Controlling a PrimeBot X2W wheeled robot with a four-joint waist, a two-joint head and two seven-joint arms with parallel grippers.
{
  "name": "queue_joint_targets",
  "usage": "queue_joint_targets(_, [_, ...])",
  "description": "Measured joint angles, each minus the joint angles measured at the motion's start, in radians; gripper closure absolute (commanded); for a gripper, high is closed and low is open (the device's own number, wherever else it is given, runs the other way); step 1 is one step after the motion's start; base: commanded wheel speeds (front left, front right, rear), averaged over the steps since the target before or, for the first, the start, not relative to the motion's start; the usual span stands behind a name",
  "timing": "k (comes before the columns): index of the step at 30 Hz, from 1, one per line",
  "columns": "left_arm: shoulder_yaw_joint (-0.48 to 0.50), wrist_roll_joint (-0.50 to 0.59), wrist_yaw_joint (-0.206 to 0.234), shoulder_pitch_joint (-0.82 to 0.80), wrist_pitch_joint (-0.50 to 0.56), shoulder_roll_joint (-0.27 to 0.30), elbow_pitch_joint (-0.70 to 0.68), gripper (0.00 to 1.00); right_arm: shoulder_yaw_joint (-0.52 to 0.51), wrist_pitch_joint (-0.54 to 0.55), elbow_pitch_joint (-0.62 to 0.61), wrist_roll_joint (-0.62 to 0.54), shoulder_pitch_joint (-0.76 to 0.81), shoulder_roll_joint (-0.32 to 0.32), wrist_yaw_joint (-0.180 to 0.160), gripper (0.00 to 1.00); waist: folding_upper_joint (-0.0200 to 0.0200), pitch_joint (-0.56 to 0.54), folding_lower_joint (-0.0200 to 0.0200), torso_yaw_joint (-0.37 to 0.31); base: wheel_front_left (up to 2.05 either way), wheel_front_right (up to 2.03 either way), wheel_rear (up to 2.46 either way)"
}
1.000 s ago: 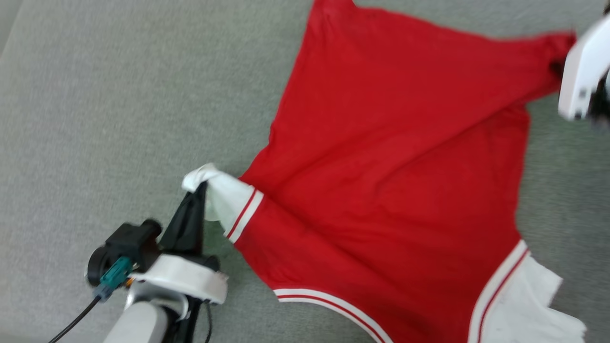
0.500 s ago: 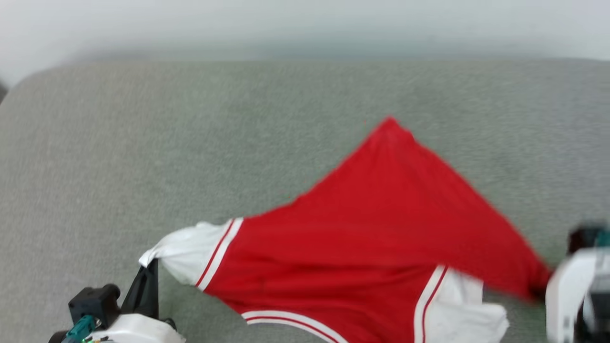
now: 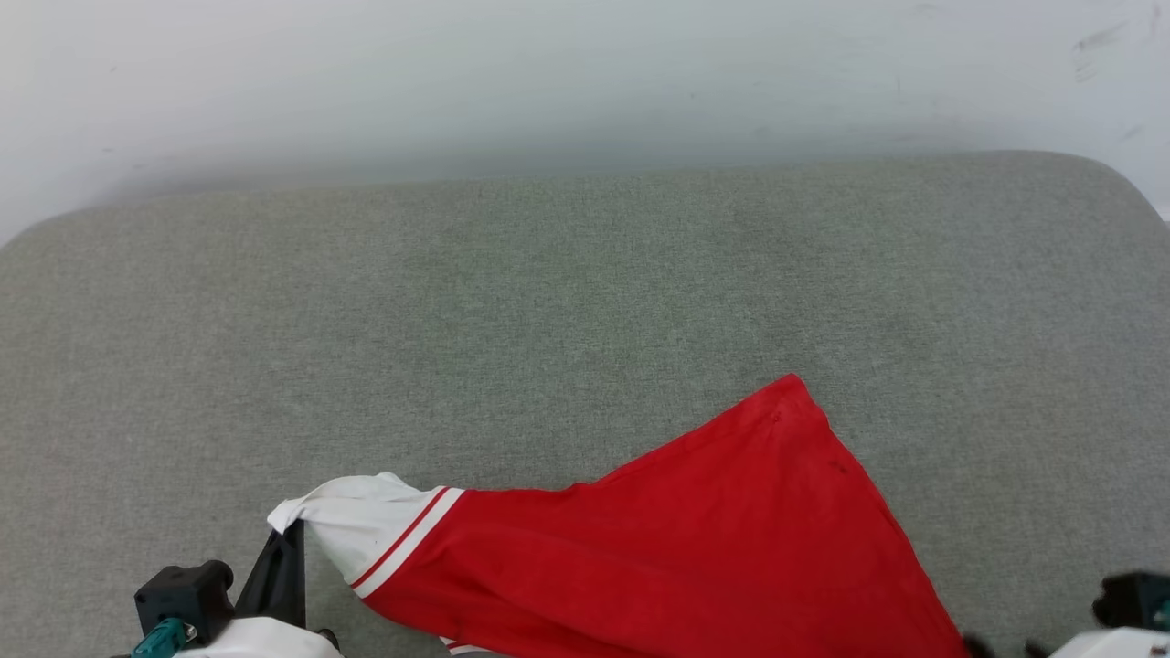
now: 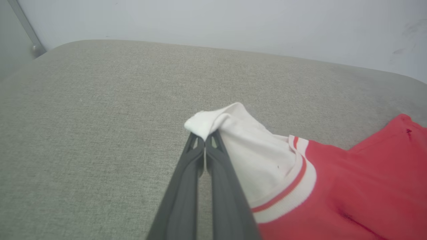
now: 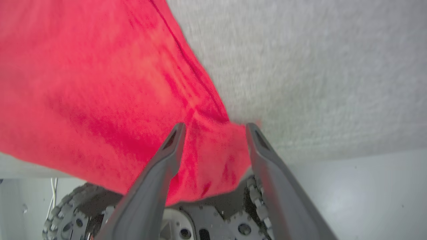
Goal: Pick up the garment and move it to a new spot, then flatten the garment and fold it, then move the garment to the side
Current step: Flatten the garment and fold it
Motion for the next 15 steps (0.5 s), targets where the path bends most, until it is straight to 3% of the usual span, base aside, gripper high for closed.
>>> queue_joint_targets(5, [-0.006,0.002,0.006,-0.003,0.008,0.001,-0.019,1.0,-0.019,-0.278,0.015,-0.03,-0.134,0.011,0.0,0.0,0.0,0.008,0.0001,-0.004,0.0,0.0,0.0])
queue_joint_targets(8, [-0.01,0.005,0.01,-0.009,0.012,0.002,-0.033,1.0,0.002,-0.358,0.066,-0.03,-0.222,0.009,0.0,0.0,0.0,0.023,0.0001,-0.004,0.0,0.0,0.0])
queue_joint_targets(11, [-0.015,0.011,0.01,-0.028,0.017,0.004,-0.048,1.0,0.057,-0.312,0.134,0.004,-0.322,-0.012,0.0,0.0,0.0,0.046,0.0002,-0.003,0.0,0.0,0.0])
queue_joint_targets(15, [-0.03,0.021,0.004,-0.063,0.02,0.005,-0.061,1.0,0.139,-0.107,0.223,0.032,-0.469,-0.08,0.0,0.0,0.0,0.086,0.0002,0.005,0.0,0.0,0.0])
